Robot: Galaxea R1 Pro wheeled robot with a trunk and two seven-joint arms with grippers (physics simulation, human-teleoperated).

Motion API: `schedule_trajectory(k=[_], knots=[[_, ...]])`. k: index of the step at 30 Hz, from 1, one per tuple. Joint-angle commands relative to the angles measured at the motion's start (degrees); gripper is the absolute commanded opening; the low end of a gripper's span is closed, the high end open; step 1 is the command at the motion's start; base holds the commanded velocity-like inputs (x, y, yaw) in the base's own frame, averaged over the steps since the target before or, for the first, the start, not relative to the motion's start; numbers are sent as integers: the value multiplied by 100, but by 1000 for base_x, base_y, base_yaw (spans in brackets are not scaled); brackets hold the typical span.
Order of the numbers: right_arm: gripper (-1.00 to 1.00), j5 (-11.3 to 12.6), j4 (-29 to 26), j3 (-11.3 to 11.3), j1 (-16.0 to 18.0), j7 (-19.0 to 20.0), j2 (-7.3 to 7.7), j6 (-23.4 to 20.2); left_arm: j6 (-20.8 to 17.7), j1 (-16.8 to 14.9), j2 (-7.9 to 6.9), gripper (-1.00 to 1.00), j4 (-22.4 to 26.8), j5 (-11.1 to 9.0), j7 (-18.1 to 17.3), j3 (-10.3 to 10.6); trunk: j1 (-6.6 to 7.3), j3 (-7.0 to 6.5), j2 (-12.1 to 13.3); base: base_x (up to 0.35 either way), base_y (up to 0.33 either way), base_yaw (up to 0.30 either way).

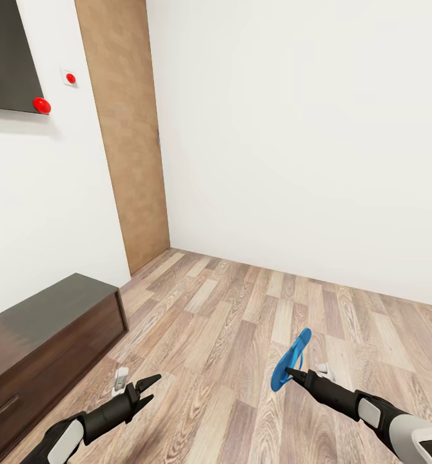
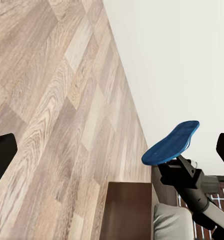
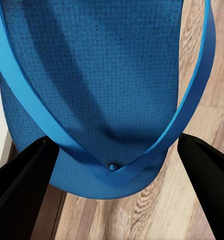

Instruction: In the bedroom, move the book from the bed onto either nightstand, and place the two sandals side by side next to the bed.

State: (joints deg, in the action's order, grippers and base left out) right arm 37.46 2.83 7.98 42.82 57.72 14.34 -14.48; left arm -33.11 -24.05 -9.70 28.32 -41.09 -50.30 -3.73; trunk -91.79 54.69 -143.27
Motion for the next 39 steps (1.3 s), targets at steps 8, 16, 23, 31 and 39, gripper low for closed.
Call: schedule_trajectory(k=[8, 16, 23, 31, 39], knots=[[-100, 25, 16, 61, 9, 0, -9, -1, 91, -3, 3, 100, -50, -39, -6, -5, 1, 12, -3, 0, 0, 58], [-100, 18, 16, 62, 9, -44, -10, 20, 102, -3, 4, 100, -61, -40, -6, -5, 1, 37, -3, 0, 0, 226], [-100, 8, 16, 66, 9, -50, -12, 18, 103, -3, 4, 100, -63, -43, -6, -5, 1, 56, -3, 0, 0, 252], [-100, 7, 16, 71, 9, -47, -12, 15, 103, -3, 4, 100, -70, -47, -6, -5, 1, 79, -3, 0, 0, 254], [-100, 0, 16, 65, 10, -50, -24, 16, 103, -3, 4, 100, -72, -45, -6, -5, 1, 101, -3, 0, 0, 255]])
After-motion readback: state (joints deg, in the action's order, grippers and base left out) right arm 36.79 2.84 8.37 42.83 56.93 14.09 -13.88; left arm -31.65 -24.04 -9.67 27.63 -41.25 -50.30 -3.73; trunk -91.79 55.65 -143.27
